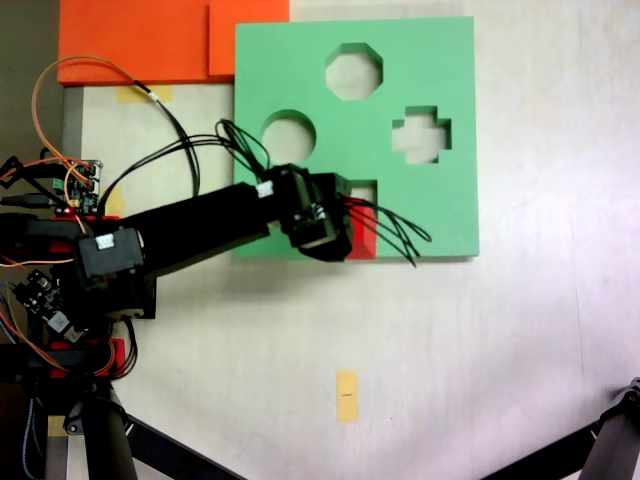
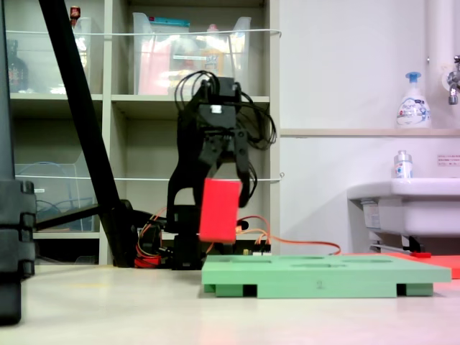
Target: Put the square block into the corresponding hole
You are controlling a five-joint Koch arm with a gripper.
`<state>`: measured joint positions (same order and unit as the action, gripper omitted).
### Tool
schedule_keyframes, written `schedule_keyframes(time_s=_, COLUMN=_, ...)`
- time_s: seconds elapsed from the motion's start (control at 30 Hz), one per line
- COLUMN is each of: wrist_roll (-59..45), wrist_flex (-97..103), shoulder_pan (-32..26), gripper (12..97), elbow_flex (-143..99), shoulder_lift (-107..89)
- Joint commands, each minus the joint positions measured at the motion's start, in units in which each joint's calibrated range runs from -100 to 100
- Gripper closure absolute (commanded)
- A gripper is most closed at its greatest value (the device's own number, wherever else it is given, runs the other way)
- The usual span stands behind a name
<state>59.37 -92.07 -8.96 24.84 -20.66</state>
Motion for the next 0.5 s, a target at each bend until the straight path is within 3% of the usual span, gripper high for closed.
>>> schedule_keyframes(time_s=0.0, wrist_roll=1.7, wrist_flex=3.7, shoulder_pan=-1.3, gripper=72.2, elbow_flex=6.7, shoulder_lift=3.3)
schedule_keyframes(time_s=0.47, wrist_roll=4.2, wrist_flex=0.0, shoulder_pan=-3.7, gripper=72.3, elbow_flex=10.1, shoulder_lift=11.2)
